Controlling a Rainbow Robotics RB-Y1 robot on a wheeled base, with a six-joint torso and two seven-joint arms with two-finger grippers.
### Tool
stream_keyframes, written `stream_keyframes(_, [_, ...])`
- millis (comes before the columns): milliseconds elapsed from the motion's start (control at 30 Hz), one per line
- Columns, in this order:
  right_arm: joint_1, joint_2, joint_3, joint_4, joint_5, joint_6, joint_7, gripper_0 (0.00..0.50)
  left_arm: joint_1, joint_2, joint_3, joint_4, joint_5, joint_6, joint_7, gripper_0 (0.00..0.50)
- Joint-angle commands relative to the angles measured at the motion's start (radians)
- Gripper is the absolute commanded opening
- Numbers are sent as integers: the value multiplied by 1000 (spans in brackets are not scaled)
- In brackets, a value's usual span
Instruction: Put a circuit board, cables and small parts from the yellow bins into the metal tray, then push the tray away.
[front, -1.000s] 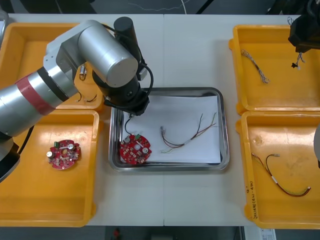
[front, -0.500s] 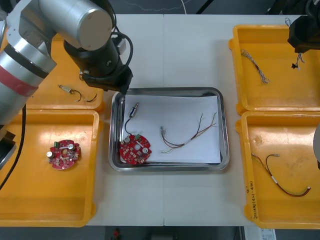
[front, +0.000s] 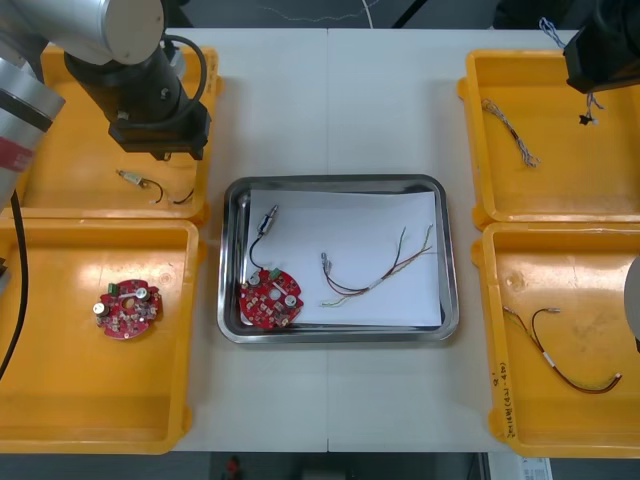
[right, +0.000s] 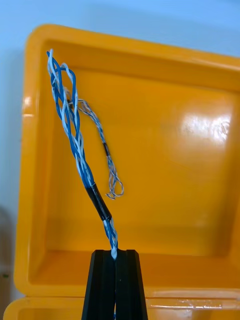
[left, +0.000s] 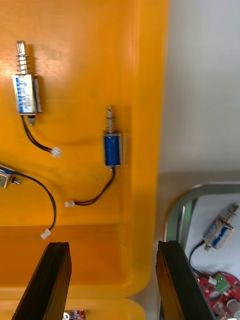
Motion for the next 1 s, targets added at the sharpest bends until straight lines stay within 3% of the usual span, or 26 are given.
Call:
stream_keyframes(33, [71,14,88,-150,-113,4,2,0,-51,36,68,83,-29,-57,83,500])
stream_keyframes(333, [120,34,216,-289,-318,4,11,0,-50,33,120,152,-68,-106,80,500])
stream_keyframes(567, [122,37,335,-334,-435,4,31,0,-50,35,190,155,-95,-106,89,500])
stream_keyframes(700, [139,37,413,-358,-453,4,75,0,-50,35,223,183,-100,-106,93,500])
stream_keyframes(1000, [214,37,541,-391,-398,4,299,0,-50,35,233,284,-95,-157,107,500])
